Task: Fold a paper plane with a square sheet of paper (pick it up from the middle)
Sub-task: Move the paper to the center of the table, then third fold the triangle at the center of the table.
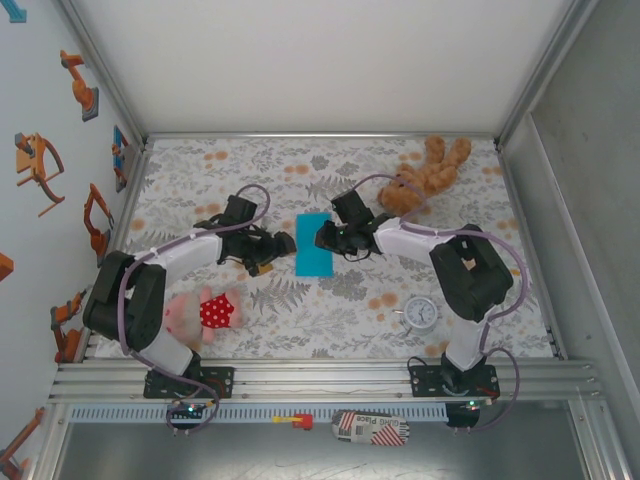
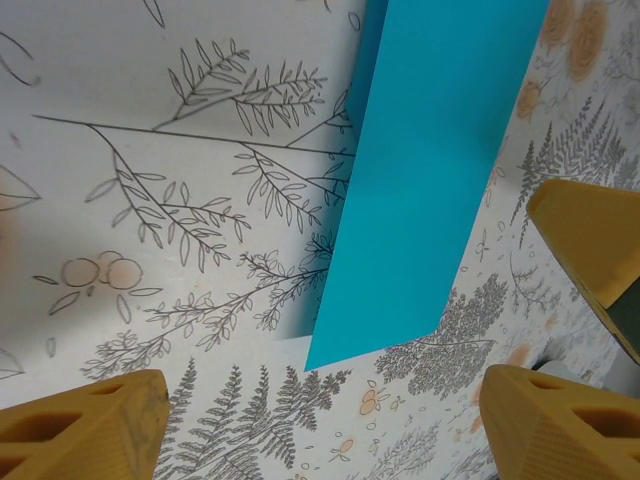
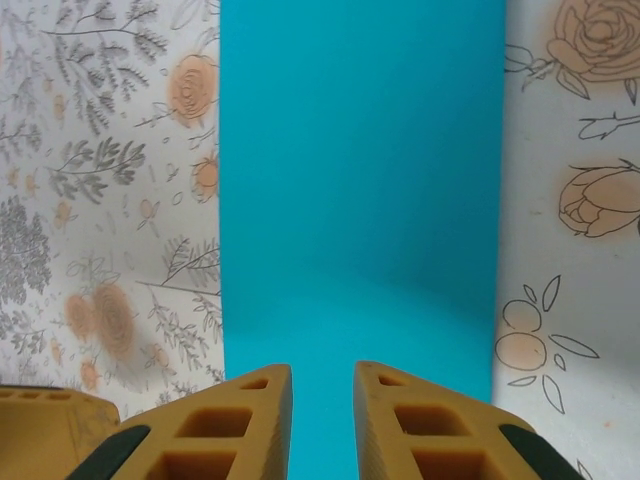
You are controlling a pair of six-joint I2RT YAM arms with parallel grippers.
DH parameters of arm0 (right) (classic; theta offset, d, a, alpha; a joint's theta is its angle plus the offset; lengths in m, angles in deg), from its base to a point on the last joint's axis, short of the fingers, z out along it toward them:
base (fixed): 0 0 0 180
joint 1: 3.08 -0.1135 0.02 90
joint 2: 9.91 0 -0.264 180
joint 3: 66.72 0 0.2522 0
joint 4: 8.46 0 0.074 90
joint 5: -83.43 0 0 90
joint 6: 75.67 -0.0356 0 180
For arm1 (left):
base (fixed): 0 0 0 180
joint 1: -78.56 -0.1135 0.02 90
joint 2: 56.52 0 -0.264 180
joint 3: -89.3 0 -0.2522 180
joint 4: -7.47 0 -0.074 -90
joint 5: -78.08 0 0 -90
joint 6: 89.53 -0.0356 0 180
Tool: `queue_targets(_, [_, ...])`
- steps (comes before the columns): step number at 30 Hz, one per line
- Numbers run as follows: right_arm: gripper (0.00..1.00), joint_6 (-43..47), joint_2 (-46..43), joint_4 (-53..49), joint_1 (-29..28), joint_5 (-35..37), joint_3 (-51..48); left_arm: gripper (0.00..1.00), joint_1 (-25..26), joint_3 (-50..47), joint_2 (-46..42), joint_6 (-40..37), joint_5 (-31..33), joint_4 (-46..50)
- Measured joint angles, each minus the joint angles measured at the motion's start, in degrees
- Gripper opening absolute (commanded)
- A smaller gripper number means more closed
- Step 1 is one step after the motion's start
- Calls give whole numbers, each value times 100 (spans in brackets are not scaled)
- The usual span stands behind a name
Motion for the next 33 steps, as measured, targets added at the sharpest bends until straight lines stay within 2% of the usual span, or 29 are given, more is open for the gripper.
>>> queue_targets(3, [22,-98,149,68,22,-2,-2,69,94,2,160,87,-42,-111])
queue_targets(12, [22,-221,354,140,31,-4,-109,59,214,4,516,201,-140,-295])
queue_targets(18, [22,-313,422,264,48,-52,-166,49,240,9,627,238,-162,-339])
queue_targets(26, [21,-367,422,382,52,-70,-221,41,278,122,811,240,-247,-354])
queue_targets(33, [21,-367,422,433,52,-72,-243,41,293,195,938,238,-330,-374])
